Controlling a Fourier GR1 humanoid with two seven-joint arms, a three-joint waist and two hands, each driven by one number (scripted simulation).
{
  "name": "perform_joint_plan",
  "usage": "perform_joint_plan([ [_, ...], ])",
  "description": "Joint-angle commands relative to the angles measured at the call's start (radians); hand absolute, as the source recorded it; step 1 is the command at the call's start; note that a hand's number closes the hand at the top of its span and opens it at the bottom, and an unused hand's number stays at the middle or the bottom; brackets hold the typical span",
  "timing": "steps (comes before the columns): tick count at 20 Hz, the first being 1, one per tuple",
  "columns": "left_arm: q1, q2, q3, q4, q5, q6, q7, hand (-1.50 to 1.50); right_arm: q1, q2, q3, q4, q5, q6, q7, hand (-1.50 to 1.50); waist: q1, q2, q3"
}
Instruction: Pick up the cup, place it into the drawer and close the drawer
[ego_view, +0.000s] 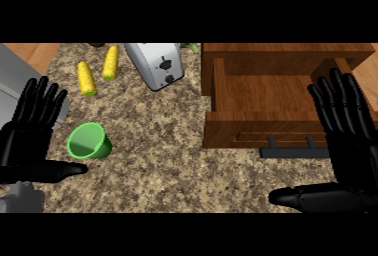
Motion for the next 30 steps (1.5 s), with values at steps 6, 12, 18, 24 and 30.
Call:
perform_joint_plan([
  [6, 0.011, 0.025, 0.031, 0.12, -0.038, -0.011, -0.028, -1.5, 0.021, 0.016, 0.037, -0.045, 0.03, -0.006, 0.022, -1.5, -0.002, 0.0, 0.0],
  [12, 0.035, 0.024, 0.05, 0.305, -0.108, -0.039, -0.21, -1.5, 0.007, -0.03, -0.05, -0.01, -0.057, 0.046, 0.029, -1.5, -0.002, 0.0, 0.0],
  [18, -0.052, 0.059, 0.064, 0.523, -0.146, -0.075, -0.338, -1.5, -0.015, -0.019, -0.049, -0.05, -0.049, 0.02, 0.07, -1.5, -0.003, 0.001, 0.0],
  [24, -0.085, 0.112, 0.092, 0.702, -0.169, -0.11, -0.43, -1.5, -0.04, -0.034, -0.067, 0.027, -0.074, 0.058, 0.046, -1.5, -0.003, 0.001, 0.0],
  [30, -0.143, 0.073, 0.061, 0.887, -0.231, -0.073, -0.581, -1.5, -0.02, -0.034, -0.07, -0.009, -0.066, 0.059, 0.039, -1.5, -0.005, 0.001, 0.0],
])
